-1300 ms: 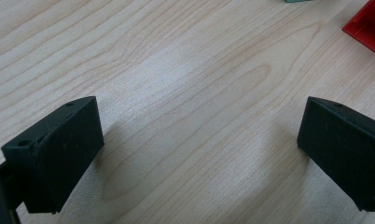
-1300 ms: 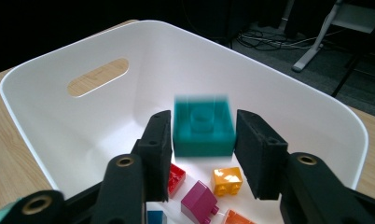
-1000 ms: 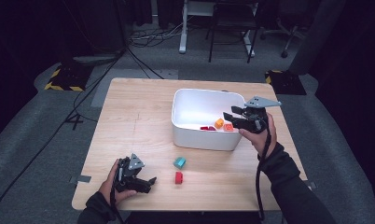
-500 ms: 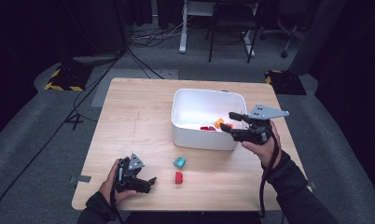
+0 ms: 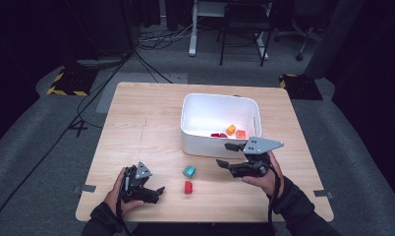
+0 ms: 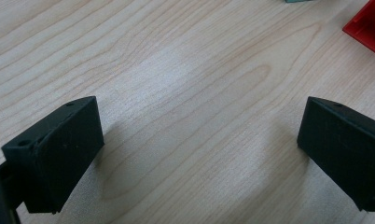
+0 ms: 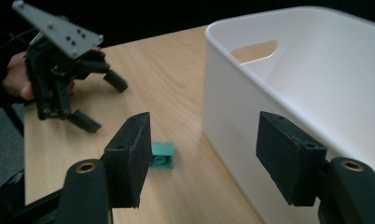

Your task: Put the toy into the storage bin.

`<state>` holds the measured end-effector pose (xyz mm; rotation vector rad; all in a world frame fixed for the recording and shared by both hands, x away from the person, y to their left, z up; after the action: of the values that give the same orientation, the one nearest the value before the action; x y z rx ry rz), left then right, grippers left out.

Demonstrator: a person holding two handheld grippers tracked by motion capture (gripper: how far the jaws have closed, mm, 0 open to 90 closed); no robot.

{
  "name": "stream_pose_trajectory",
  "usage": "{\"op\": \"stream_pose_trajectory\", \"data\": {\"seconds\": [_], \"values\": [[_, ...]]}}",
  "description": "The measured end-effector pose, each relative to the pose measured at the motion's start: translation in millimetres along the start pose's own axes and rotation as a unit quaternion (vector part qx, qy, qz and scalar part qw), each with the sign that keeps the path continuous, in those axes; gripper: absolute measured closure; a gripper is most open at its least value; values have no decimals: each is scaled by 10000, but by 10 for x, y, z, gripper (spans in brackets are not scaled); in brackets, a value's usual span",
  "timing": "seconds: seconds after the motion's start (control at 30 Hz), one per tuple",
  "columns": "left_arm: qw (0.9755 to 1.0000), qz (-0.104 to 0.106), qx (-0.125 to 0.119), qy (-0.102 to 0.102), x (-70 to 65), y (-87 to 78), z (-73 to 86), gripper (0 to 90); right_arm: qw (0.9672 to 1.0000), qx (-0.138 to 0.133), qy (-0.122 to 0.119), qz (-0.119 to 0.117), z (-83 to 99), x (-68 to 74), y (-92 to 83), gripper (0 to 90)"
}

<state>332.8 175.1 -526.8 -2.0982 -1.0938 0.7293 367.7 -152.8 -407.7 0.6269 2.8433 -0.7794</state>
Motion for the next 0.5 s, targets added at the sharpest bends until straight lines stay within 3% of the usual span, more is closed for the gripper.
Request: {"op": "stream_pose_trajectory", "data": {"seconds": [0.33, 0.5], "values": [[10000, -17, 2, -5, 0, -2, 0, 5, 9973, 387, -193, -599, 317, 431, 401, 363], [10000, -18, 6, -5, 0, -3, 1, 5, 9958, 508, -174, -740, 422, 517, 543, 367]]}}
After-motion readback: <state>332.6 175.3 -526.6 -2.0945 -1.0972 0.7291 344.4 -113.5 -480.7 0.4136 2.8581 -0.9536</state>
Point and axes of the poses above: each handheld gripper's, and its own axes: y roughly forward along the jaws, z roughly out of its underside, x roughly to its left, the point moved 3 cm from there along y, roughly forward along the jaws, and after that the axes turned 13 degrees about -y, right-handed, at the moved point
